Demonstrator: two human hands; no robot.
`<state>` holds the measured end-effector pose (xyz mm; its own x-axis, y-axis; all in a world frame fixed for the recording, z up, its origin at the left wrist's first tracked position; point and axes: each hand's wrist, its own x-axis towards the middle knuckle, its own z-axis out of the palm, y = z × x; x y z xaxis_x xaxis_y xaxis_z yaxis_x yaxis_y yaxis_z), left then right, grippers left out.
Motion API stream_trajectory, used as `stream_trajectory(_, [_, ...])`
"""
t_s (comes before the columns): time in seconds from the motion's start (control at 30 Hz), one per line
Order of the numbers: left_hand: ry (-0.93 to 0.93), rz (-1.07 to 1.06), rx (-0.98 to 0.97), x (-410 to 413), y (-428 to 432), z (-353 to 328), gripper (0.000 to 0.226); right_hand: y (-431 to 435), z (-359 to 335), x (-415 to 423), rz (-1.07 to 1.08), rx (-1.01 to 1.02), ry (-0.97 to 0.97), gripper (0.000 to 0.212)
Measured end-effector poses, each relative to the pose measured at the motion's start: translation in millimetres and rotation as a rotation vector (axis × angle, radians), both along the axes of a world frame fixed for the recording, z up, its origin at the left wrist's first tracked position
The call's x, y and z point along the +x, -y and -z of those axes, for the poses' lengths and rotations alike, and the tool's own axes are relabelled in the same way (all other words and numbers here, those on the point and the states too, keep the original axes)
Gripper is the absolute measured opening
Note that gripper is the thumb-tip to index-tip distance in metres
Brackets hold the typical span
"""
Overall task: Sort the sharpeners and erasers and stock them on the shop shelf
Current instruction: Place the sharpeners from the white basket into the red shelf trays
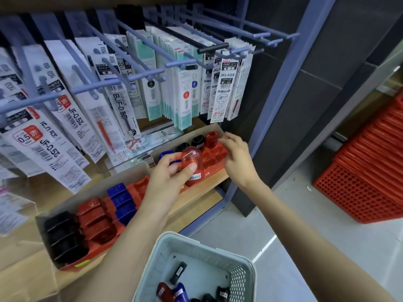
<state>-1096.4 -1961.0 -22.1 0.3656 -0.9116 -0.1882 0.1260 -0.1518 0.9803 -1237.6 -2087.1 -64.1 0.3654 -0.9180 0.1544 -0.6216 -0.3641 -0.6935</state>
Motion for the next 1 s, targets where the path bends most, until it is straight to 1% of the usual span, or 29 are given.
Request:
stream_trajectory(0.07, [0.078,-0.001,-0.008,-3,1,5,0.021,-25,-20,-3,-0.023,0.249,0.301,0.023])
stream_trajectory(0.1, [0.125,0.004,-0.021,-5,2,7,0.021,-38,-28,-3,-0.076,0.360,0.410,0.020])
stream_trajectory(0.13, [0.163,0.011,-0.039,-7,2,9,0.023,-49,-35,-2,-0.126,0.400,0.437,0.021])
stream_trajectory(0.2, [0.216,0.026,-0.072,-13,1,12,0.023,-65,-40,1,-0.163,0.415,0.431,0.022])
stream_trajectory(0.27, [0.280,0.036,-0.087,-16,0,14,0.020,-74,-37,6,-0.130,0.434,0.442,0.024])
stream_trajectory(0.33, [0.377,0.046,-0.091,-19,-2,16,0.016,-77,-32,8,-0.084,0.430,0.445,0.031])
stream_trajectory(0.37, [0.436,0.055,-0.079,-19,-2,17,0.020,-75,-30,8,-0.057,0.435,0.474,0.032])
stream_trajectory(0.4, [0.505,0.066,-0.048,-20,-2,19,0.031,-70,-28,7,-0.013,0.433,0.521,0.032])
stream_trajectory(0.47, [0.628,0.096,0.083,-17,-2,22,0.061,-49,-25,3,0.132,0.349,0.576,0.031])
stream_trajectory(0.5, [0.667,0.097,0.149,-14,-2,23,0.069,-34,-23,2,0.198,0.280,0.545,0.031])
stream_trajectory(0.57, [0.808,0.094,0.192,-8,-1,27,0.070,-5,-18,2,0.260,0.153,0.416,0.032])
stream_trajectory(0.63, [0.977,0.123,0.201,-3,-1,35,0.067,17,-7,6,0.225,0.076,0.270,0.035])
stream_trajectory(0.67, [1.032,0.151,0.224,0,-1,38,0.067,25,-2,10,0.194,0.062,0.214,0.037])
stream_trajectory(0.73, [1.089,0.215,0.291,2,-4,47,0.071,34,5,17,0.139,0.051,0.145,0.040])
stream_trajectory(0.83, [1.167,0.290,0.335,5,-6,55,0.076,39,13,21,0.112,-0.003,0.053,0.044])
stream_trajectory(1.0, [1.188,0.345,0.361,7,-6,53,0.073,35,21,22,0.107,-0.198,-0.230,0.038])
